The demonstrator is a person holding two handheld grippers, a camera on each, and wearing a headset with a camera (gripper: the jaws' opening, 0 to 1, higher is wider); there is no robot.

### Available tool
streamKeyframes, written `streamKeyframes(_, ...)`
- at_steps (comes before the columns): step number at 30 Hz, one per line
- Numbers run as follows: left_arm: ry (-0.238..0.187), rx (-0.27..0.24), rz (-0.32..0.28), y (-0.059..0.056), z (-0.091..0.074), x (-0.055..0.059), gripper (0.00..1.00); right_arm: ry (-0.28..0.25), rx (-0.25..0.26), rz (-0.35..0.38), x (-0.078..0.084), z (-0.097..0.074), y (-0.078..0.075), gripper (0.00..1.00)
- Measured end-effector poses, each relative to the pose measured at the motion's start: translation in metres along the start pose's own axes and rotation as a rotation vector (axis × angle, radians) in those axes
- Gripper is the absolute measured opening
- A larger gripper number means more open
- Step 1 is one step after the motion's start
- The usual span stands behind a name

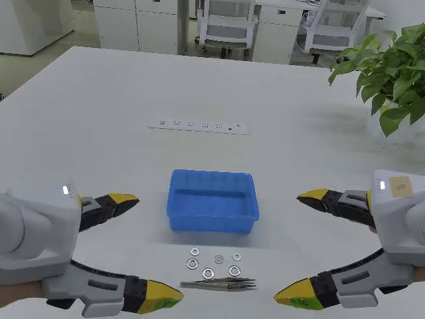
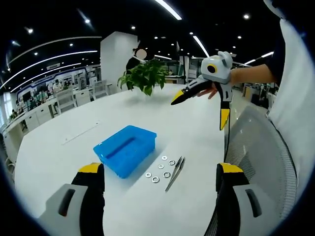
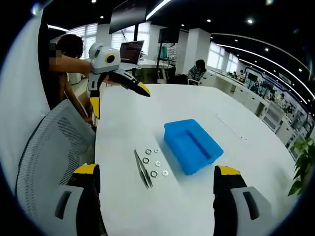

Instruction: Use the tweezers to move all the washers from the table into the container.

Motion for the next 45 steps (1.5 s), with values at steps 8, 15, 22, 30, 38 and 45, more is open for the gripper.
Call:
streamKeyframes(8, 0.013, -0.012, -0.006, 0.003, 0.006, 0.005, 1.0, -0.004, -0.009, 0.011, 0.002, 0.011, 0.001, 0.94)
streamKeyframes(15, 0.027, 0.003, -0.014, 0.002, 0.011, 0.011, 1.0, 0.007, -0.04, 0.012, 0.006, 0.02, 0.002, 0.92)
streamKeyframes(22, 0.049, 0.011, -0.026, 0.007, 0.012, 0.018, 1.0, 0.013, -0.044, 0.018, 0.007, 0.025, -0.005, 0.92)
streamKeyframes(30, 0.042, 0.016, -0.034, 0.011, 0.015, 0.017, 1.0, 0.023, -0.039, 0.028, 0.011, 0.027, -0.009, 0.92)
streamKeyframes(38, 0.047, 0.026, -0.025, 0.015, 0.016, 0.015, 1.0, 0.034, -0.039, 0.041, 0.015, 0.029, -0.007, 0.92)
streamKeyframes(45, 0.044, 0.023, -0.021, 0.018, 0.016, 0.013, 1.0, 0.038, -0.039, 0.042, 0.016, 0.03, -0.008, 0.92)
Point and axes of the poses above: the centre of the closed fingertips' face, and the gripper's own axes: z roughly forward along the fingers, y roughly to its left, x roughly out of its underside, the point moved 8 cm from there along -z, roughly backward along the fingers, and after that the axes turned 14 degrees about x, right-handed, at the moved point
